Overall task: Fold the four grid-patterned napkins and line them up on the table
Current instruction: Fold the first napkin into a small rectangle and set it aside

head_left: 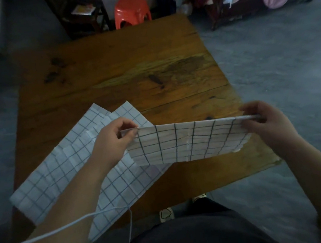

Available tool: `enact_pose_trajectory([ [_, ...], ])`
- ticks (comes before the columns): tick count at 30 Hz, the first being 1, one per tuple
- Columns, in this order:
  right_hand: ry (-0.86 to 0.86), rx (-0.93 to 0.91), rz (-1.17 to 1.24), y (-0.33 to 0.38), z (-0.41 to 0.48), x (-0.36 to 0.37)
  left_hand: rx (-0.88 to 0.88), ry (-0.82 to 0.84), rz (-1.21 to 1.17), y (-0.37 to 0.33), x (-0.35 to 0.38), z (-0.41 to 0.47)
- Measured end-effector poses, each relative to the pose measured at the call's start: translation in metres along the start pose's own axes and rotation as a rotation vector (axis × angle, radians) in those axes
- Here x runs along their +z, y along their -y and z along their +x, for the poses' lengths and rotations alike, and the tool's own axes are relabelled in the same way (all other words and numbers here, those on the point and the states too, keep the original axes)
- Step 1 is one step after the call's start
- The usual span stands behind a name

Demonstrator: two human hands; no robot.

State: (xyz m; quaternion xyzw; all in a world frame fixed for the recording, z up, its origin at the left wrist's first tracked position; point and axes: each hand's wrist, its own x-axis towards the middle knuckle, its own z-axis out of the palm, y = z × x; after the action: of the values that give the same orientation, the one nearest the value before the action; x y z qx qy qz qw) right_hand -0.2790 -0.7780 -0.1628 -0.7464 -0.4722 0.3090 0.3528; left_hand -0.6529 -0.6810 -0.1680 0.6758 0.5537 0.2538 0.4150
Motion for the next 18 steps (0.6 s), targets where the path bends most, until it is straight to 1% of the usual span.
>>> enact_pose_trajectory([
  [2, -0.048, 0.059, 0.111, 0.000, 0.014, -0.004, -0.030, -0.010, -0.032, -0.003, 0.001, 0.012],
  [3, -0.075, 0.084, 0.126, -0.003, 0.025, -0.002, -0.049, -0.011, -0.028, 0.000, 0.006, 0.021],
  [5, -0.092, 0.125, 0.073, -0.012, 0.049, 0.009, -0.096, -0.010, 0.007, 0.010, 0.021, 0.041],
  [7, -0.068, 0.174, -0.023, -0.028, 0.074, 0.029, -0.146, -0.002, 0.063, 0.026, 0.042, 0.058],
  [11, 0.031, 0.312, -0.089, -0.071, 0.108, 0.069, -0.264, 0.000, 0.166, 0.065, 0.084, 0.081],
  [14, 0.115, 0.347, -0.143, -0.094, 0.123, 0.084, -0.361, -0.009, 0.208, 0.083, 0.110, 0.087],
  [16, 0.164, 0.350, -0.199, -0.100, 0.131, 0.085, -0.407, 0.003, 0.314, 0.086, 0.121, 0.092],
  [18, 0.164, 0.304, -0.361, -0.104, 0.135, 0.083, -0.363, 0.034, 0.624, 0.088, 0.129, 0.096],
])
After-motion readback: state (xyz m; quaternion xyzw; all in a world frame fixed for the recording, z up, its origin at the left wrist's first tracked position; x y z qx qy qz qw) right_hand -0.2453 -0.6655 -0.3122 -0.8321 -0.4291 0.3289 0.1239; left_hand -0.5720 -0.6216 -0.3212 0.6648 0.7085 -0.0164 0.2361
